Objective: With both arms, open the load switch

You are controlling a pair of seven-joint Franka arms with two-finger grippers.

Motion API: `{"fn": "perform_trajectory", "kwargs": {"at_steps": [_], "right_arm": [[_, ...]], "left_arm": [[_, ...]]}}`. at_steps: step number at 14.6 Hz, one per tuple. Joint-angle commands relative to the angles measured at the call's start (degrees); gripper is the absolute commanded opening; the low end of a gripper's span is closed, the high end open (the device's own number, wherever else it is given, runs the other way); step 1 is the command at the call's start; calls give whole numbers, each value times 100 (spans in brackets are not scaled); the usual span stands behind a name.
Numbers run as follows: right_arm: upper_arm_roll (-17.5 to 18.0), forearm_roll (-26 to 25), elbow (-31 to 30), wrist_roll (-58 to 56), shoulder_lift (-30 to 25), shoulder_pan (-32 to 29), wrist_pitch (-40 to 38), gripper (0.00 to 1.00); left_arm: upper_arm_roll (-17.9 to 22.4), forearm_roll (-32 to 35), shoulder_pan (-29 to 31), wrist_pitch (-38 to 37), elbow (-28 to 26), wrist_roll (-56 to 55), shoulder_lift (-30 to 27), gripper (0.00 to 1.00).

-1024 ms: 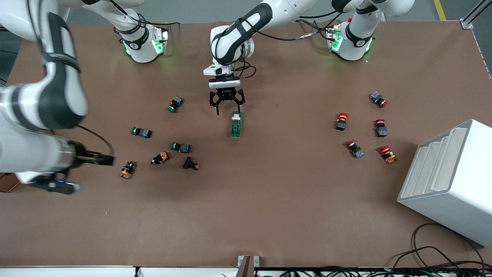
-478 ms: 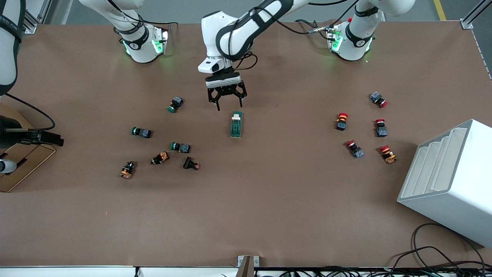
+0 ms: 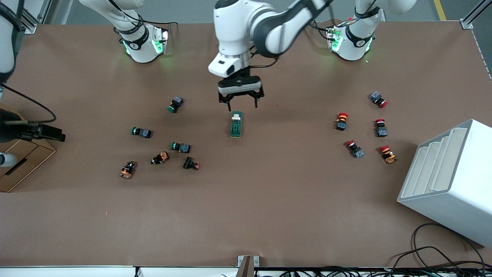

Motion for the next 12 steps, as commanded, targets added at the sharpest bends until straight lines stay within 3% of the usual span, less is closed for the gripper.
{"fn": "perform_trajectory", "kwargs": {"at_steps": [1, 5, 8, 12], "right_arm": [[21, 81, -773, -21, -631, -118, 33, 100], [12, 54, -773, -47, -736, 5, -196, 100], [4, -218, -965, -47, -973, 269, -126, 100], [-127, -192, -2123, -47, -1912, 287, 391, 100]], "left_arm": [[-31, -687, 460, -983, 474, 1230, -312, 100], [-31, -1250, 1399, -2558, 1468, 3128, -461, 100], [-22, -1593, 2304, -2701, 1470, 4745, -856, 100], [-22, -2244, 3211, -2964, 1583, 5496, -936, 100]]}}
